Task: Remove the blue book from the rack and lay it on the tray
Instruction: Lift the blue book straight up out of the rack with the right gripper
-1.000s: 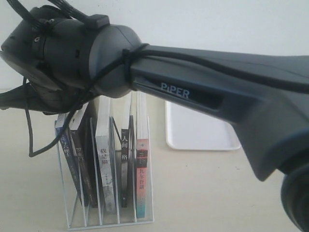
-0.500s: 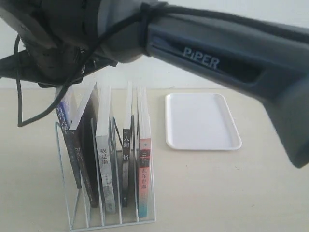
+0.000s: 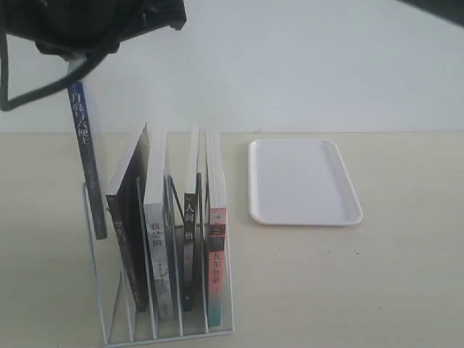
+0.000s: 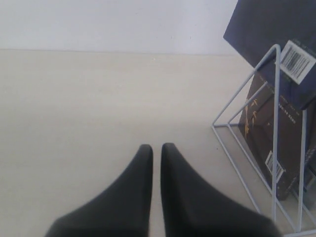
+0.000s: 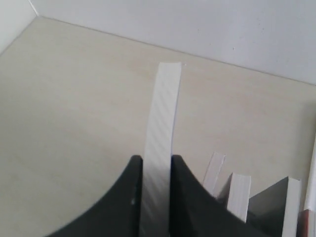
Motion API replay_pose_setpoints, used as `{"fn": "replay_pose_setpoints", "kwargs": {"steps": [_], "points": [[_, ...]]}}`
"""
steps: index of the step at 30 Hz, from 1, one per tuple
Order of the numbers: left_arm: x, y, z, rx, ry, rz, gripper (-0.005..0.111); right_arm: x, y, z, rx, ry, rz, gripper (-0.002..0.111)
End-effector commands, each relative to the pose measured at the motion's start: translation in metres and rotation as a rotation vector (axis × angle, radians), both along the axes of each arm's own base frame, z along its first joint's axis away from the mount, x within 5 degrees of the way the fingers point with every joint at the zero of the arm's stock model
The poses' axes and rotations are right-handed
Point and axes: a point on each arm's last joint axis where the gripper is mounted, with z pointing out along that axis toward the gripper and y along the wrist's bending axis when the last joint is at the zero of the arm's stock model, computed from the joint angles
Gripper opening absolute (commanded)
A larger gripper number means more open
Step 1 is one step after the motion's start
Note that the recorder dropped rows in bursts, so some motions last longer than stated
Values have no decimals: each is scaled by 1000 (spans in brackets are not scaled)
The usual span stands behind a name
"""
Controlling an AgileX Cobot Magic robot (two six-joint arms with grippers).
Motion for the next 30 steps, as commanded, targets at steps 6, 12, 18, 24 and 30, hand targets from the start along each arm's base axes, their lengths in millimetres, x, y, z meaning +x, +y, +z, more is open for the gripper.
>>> {"fn": "replay_pose_setpoints", "kwargs": {"steps": [6, 12, 18, 24, 30], "points": [[0, 0, -1, -6, -4, 7, 6, -18, -37, 57, 75, -88, -16, 0], [0, 0, -1, -6, -4, 7, 6, -27, -58, 78, 96, -111, -30, 0], [0, 0, -1, -6, -4, 7, 6, -41, -86, 106, 118, -152, -22, 0], [0, 0, -1, -6, -4, 7, 6, -54, -130, 132, 70, -213, -100, 0], [0, 0, -1, -6, -4, 7, 6, -71, -170, 159, 56, -317, -92, 0]]}}
